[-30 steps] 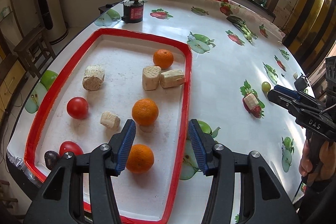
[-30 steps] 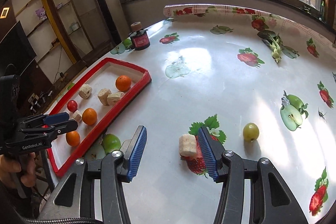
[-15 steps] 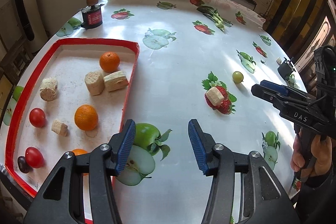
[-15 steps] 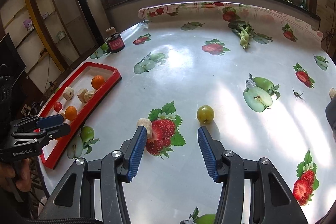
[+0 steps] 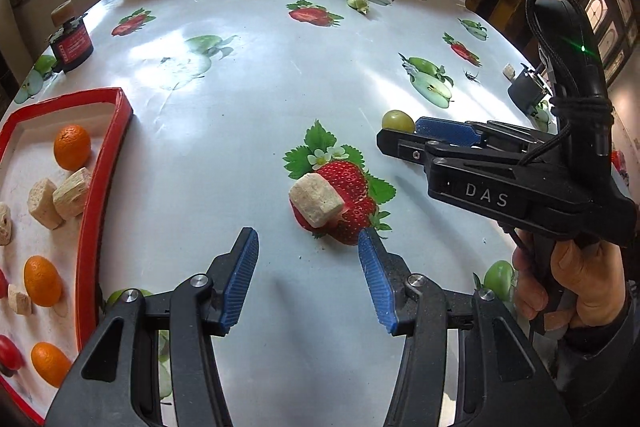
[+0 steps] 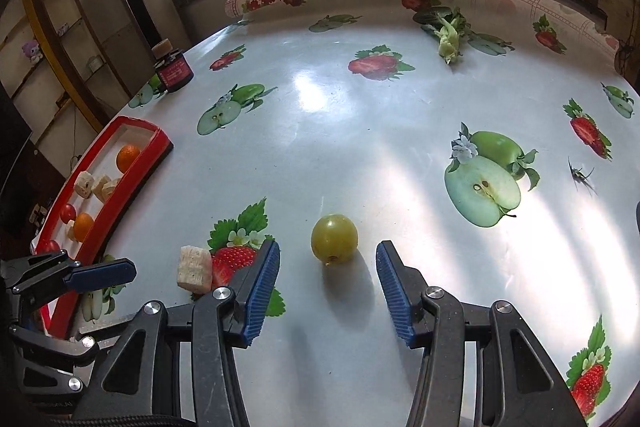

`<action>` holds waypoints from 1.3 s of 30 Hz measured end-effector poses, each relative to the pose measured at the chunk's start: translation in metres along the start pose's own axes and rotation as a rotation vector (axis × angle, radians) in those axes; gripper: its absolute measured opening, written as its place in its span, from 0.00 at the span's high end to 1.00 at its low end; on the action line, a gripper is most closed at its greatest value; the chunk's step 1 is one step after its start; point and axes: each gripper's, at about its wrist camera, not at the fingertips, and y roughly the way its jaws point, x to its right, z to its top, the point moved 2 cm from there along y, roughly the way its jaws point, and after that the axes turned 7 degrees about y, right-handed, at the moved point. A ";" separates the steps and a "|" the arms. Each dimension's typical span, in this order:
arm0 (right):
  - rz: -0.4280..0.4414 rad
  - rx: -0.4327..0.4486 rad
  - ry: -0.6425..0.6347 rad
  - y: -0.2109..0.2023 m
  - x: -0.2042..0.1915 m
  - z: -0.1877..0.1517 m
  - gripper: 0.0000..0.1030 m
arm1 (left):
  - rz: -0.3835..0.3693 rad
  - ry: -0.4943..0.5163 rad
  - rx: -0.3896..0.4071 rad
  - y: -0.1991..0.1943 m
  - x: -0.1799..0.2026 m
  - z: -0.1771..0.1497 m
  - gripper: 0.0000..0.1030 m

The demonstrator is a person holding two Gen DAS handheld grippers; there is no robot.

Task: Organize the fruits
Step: 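Grasp the small green fruit with the right gripper while the left grasps a beige block, then carry the green fruit and beige block over the red tray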

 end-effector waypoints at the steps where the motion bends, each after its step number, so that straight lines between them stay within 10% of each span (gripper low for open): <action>1: 0.000 -0.007 -0.003 0.004 0.001 0.001 0.53 | 0.008 0.000 -0.003 0.005 0.001 0.003 0.51; 5: 0.024 0.003 0.012 0.004 0.007 0.001 0.75 | 0.013 0.009 -0.002 0.020 0.005 0.011 0.51; 10: 0.022 0.030 0.027 -0.011 0.014 -0.003 0.75 | 0.026 0.032 0.015 0.024 0.008 0.017 0.73; 39: 0.089 0.069 -0.033 -0.049 -0.047 -0.019 0.75 | 0.067 -0.054 0.124 -0.058 -0.038 -0.026 0.73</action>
